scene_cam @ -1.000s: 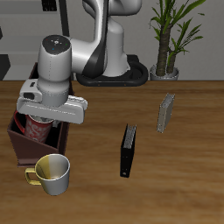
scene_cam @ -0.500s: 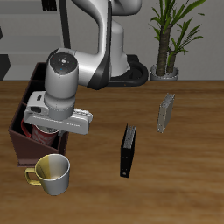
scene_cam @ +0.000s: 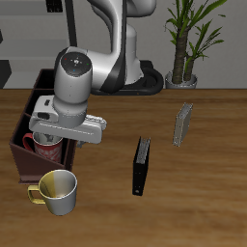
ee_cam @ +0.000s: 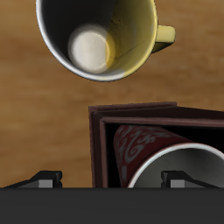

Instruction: Place the red mug into the right desk caddy's left compartment

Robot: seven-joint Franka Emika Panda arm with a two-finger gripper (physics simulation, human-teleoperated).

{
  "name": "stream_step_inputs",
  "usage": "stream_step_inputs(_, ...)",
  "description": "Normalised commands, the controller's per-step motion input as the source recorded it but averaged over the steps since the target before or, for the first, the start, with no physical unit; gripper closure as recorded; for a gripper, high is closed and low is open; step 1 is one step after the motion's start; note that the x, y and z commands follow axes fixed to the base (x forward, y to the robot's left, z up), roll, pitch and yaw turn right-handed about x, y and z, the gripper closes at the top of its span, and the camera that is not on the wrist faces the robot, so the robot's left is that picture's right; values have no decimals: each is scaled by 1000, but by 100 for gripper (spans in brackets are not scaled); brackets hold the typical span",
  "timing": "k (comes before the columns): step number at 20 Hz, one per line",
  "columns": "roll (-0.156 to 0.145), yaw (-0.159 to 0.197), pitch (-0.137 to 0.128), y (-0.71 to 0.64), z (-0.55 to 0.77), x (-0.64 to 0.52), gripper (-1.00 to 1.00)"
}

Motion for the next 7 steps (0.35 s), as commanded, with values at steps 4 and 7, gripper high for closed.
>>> stream_step_inputs(4,-28,5,-4,35,154,-96,-100)
stream_step_inputs(7,-9,-32,-42,251,501,-268,-100)
